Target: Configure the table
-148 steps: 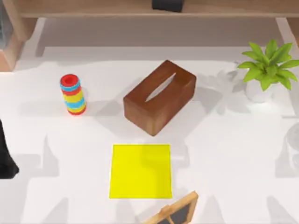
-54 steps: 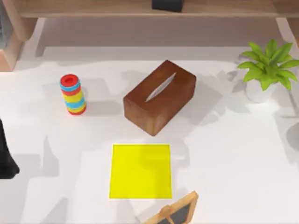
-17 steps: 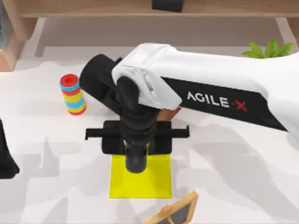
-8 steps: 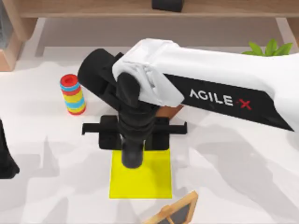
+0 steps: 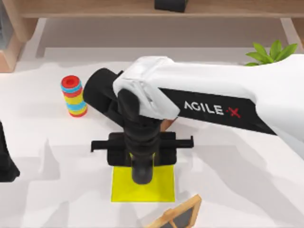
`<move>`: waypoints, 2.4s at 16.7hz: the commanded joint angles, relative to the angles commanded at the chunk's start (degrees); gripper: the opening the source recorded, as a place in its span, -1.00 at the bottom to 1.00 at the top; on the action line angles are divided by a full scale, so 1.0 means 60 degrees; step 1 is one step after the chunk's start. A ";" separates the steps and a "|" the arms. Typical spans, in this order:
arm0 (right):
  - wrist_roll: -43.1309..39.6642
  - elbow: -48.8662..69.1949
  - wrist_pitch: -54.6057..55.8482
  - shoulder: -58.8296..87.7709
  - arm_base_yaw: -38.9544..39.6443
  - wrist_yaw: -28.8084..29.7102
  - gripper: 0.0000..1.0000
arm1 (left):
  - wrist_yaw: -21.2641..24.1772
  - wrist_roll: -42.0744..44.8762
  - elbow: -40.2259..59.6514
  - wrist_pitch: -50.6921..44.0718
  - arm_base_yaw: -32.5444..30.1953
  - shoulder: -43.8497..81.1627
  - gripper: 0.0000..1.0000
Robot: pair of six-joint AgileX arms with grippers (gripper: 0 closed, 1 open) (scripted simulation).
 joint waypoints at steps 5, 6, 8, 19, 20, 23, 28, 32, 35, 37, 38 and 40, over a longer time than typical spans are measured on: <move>0.0000 0.0000 0.0000 0.0000 0.0000 0.0000 -0.85 | 0.0000 0.0000 0.0000 0.0000 0.0000 0.0000 1.00; 0.0000 0.0000 0.0000 0.0000 0.0000 0.0000 -0.70 | 0.0000 0.0000 0.0000 0.0000 0.0000 0.0000 1.00; 0.0000 0.0000 0.0000 0.0000 0.0000 0.0000 -0.40 | 0.0000 0.0000 0.0000 0.0000 0.0000 0.0000 1.00; 0.0000 0.0000 0.0000 0.0000 0.0000 0.0000 1.00 | 0.0000 0.0000 0.0000 0.0000 0.0000 0.0000 1.00; 0.0000 0.0000 0.0000 0.0000 0.0000 0.0000 1.00 | 0.0000 0.0000 0.0000 0.0000 0.0000 0.0000 1.00; 0.0000 0.0000 0.0000 0.0000 0.0000 0.0000 1.00 | 0.0000 0.0000 0.0000 0.0000 0.0000 0.0000 1.00; -0.0051 -0.0035 0.0048 -0.0052 -0.0033 -0.0015 1.00 | 0.0000 0.0000 0.0000 0.0000 0.0000 0.0000 1.00; -0.0937 -0.0670 0.0899 -0.0782 -0.0479 -0.0282 1.00 | 0.0000 0.0000 0.0000 0.0000 0.0000 0.0000 1.00; -0.2287 -0.1649 0.2266 -0.1785 -0.1242 -0.0698 1.00 | 0.0000 0.0000 0.0000 0.0000 0.0000 0.0000 1.00; -0.3451 -0.2496 0.3492 -0.2583 -0.1953 -0.1057 1.00 | 0.0000 0.0000 0.0000 0.0000 0.0000 0.0000 1.00; -0.4090 -0.2959 0.4177 -0.2999 -0.2353 -0.1255 1.00 | 0.0000 0.0000 0.0000 0.0000 0.0000 0.0000 1.00; -0.5493 -0.3969 0.5708 -0.3846 -0.3251 -0.1697 1.00 | 0.0000 0.0000 0.0000 0.0000 0.0000 0.0000 1.00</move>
